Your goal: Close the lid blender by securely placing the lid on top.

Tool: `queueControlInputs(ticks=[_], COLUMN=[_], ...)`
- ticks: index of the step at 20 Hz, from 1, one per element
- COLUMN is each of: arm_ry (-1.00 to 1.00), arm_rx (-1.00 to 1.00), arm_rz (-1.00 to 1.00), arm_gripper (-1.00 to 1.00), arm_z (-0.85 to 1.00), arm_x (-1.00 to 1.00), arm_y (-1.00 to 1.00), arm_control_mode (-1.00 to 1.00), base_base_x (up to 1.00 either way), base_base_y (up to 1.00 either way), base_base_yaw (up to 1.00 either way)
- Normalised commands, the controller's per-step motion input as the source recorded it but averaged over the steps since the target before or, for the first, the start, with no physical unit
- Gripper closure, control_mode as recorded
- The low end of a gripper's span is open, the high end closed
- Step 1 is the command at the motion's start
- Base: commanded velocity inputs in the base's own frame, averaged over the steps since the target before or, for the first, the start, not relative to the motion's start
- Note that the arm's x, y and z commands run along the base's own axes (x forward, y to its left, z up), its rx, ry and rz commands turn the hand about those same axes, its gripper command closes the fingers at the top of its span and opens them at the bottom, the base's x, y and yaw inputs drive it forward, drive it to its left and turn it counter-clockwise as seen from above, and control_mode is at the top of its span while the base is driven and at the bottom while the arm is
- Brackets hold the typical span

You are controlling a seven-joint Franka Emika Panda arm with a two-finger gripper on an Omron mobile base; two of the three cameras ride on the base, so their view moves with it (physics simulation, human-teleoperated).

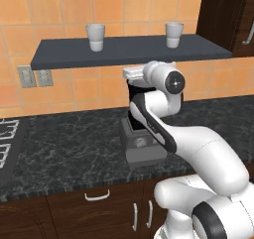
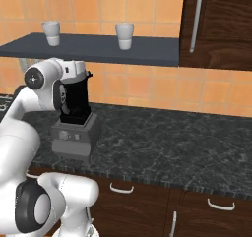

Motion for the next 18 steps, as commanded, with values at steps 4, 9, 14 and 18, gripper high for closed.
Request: queueControlInputs(ticks=[4,9,14,18], arm_ry=[0.0,-0.01,-0.05,-0.01], arm_rx=[0.0,0.0,0.0,0.03], arm_rz=[0.0,0.0,-0.03,-0.11], arm_gripper=[-1.0,-1.0,-1.0,-1.0], arm_z=[0.09,0.47,0.54,0.41], arm_x=[0.0,0.0,-0.04,-0.62], arm_y=[0.14,0.07,0.0,-0.25], arm_control_mode=[-1.0,-1.0,-1.0,-1.0], base_base_x=[0.0,0.0,0.0,0.0], base_base_y=[0.0,0.0,0.0,0.0], base_base_yaw=[0.0,0.0,0.0,0.0])
